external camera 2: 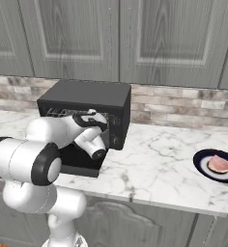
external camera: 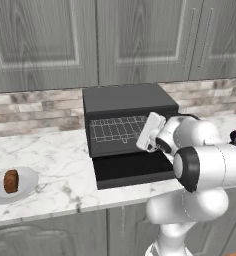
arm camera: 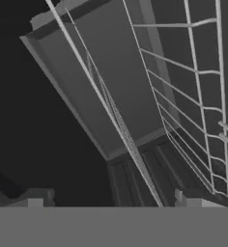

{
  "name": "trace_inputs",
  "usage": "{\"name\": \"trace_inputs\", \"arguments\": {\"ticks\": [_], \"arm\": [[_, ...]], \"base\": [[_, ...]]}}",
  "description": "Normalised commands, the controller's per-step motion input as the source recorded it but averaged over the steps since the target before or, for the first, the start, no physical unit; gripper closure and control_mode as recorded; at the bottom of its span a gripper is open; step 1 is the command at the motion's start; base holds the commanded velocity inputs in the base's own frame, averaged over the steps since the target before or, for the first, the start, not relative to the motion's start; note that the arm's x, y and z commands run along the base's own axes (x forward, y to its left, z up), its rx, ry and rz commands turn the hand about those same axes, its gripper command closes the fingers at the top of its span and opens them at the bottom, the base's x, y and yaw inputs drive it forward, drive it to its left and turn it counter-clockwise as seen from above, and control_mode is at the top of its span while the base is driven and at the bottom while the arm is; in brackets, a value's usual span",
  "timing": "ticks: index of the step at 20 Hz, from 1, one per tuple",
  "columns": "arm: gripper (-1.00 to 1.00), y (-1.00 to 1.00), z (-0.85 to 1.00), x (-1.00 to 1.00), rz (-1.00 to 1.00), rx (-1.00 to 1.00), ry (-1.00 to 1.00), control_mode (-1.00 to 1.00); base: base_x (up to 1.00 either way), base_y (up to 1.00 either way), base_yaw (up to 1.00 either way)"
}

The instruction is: Open the toaster oven door. Place the bread on the top rack in the toaster oven and place the steak on the bottom rack.

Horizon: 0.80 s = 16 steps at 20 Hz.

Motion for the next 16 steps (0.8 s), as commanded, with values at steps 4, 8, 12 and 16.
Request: {"name": "trace_inputs", "arguments": {"ticks": [4,8,12,16], "arm": [[-1.00,0.00,-0.01,0.59,0.00,0.04,0.00,-1.00],[-1.00,0.00,-0.02,0.48,0.00,0.01,0.06,-1.00],[-1.00,0.00,-0.04,0.43,0.00,0.00,0.09,-1.00],[-1.00,0.00,-0.15,0.37,0.00,0.00,0.18,-1.00]], "base": [[0.00,0.00,0.00],[0.00,0.00,0.00],[0.00,0.00,0.00],[0.00,0.00,0.00]]}}
